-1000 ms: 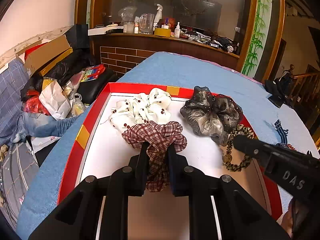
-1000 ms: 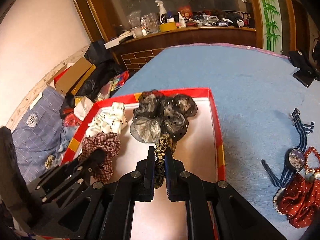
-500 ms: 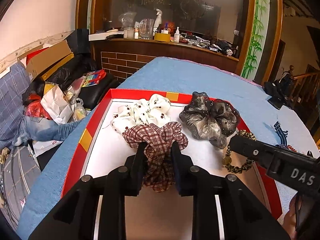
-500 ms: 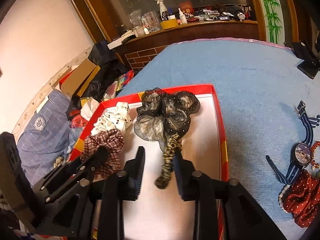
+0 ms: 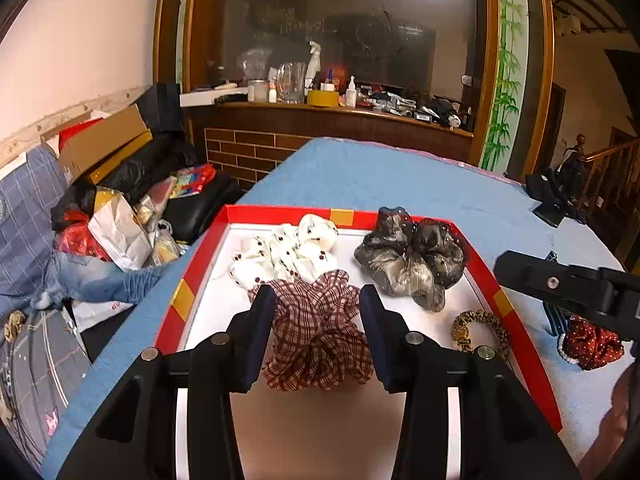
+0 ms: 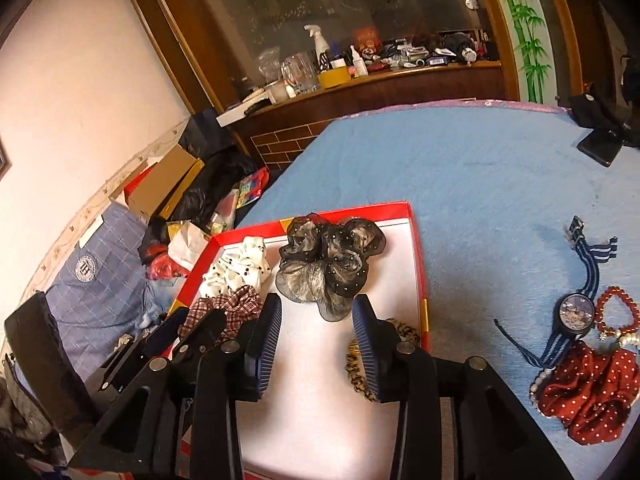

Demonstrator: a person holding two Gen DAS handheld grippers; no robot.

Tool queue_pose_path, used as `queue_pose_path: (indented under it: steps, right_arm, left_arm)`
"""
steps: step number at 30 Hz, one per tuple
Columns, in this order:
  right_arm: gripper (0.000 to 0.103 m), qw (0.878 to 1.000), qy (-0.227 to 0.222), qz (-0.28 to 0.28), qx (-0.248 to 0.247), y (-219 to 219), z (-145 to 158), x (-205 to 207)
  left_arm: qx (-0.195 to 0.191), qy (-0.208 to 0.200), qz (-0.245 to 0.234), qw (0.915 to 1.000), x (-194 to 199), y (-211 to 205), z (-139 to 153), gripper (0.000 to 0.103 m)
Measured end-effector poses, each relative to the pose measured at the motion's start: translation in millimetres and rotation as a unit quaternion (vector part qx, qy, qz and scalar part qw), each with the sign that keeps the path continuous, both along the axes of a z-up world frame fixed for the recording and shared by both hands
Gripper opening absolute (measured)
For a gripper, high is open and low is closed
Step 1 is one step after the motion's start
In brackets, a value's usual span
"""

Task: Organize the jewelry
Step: 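Lower the leopard-print clip into the box and open the right tool, then grasp red polka-dot scrunchie with left tool while right tool approaches black flower clip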

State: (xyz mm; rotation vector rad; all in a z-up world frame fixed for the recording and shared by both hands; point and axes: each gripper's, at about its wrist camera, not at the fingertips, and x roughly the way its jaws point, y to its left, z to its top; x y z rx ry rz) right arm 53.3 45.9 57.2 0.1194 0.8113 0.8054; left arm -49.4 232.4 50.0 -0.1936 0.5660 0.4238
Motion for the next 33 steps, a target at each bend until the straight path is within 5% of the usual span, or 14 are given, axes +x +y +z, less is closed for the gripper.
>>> queue_pose_path:
  steps: [20,33]
  right_arm:
    - [0.042,1.0,0.008,-0.018,0.018,-47.8,10.1,-23.3]
    - [0.047,0.989,-0.005,-0.142,0.051,-188.7,27.0,-30.8]
  left_arm:
    - [0.028,-0.019,0.01,0.9994,-10.9,-8.3,8.4,0.056]
    - [0.03,-0.018,-0.046,0.9983,-22.1,-58.6,24.5,0.056]
